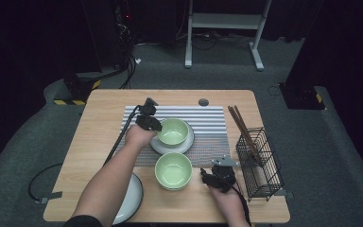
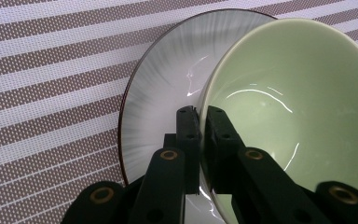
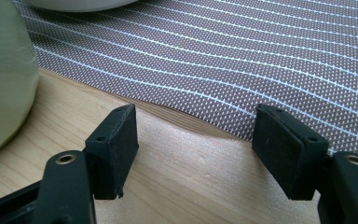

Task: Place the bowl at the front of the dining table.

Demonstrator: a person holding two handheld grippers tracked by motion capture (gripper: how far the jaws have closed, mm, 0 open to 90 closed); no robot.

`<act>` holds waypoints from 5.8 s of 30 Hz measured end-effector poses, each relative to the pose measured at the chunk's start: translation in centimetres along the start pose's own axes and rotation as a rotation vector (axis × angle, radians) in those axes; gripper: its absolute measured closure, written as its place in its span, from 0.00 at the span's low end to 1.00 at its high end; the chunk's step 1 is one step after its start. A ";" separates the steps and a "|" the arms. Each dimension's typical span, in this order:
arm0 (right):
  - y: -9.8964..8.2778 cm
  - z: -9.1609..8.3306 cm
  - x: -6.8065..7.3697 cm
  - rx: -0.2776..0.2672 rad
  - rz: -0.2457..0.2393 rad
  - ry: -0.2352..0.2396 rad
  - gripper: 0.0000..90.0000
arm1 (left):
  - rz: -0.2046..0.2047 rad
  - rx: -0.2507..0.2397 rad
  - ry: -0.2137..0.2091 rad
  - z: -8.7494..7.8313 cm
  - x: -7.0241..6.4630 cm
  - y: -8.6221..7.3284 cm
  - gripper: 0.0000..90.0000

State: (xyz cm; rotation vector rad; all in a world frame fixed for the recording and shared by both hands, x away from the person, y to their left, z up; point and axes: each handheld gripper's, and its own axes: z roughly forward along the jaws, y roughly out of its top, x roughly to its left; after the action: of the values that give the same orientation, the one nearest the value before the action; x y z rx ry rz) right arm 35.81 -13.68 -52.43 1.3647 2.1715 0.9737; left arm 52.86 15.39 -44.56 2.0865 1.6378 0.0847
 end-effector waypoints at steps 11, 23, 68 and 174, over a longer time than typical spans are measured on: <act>0.0 0.0 0.0 0.000 -0.001 -0.001 0.34 | 0.004 0.000 -0.012 0.3 -0.2 -0.1 0.79; 0.0 0.0 0.0 0.000 -0.001 0.001 0.34 | 0.059 -0.026 0.010 -1.1 -0.6 -0.5 0.66; 0.0 0.0 0.3 0.007 -0.020 -0.020 0.35 | 0.262 -0.286 0.038 -9.7 4.0 -15.1 0.67; 5.5 -10.6 3.0 -0.375 -0.092 -0.087 0.54 | 0.110 -0.421 0.218 -7.3 17.8 -25.9 0.35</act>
State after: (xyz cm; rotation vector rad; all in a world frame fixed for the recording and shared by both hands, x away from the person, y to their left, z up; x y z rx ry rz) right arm 31.05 -13.15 -41.14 1.0987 1.8529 1.1890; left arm 32.14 38.64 -52.92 1.8839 1.4649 0.6561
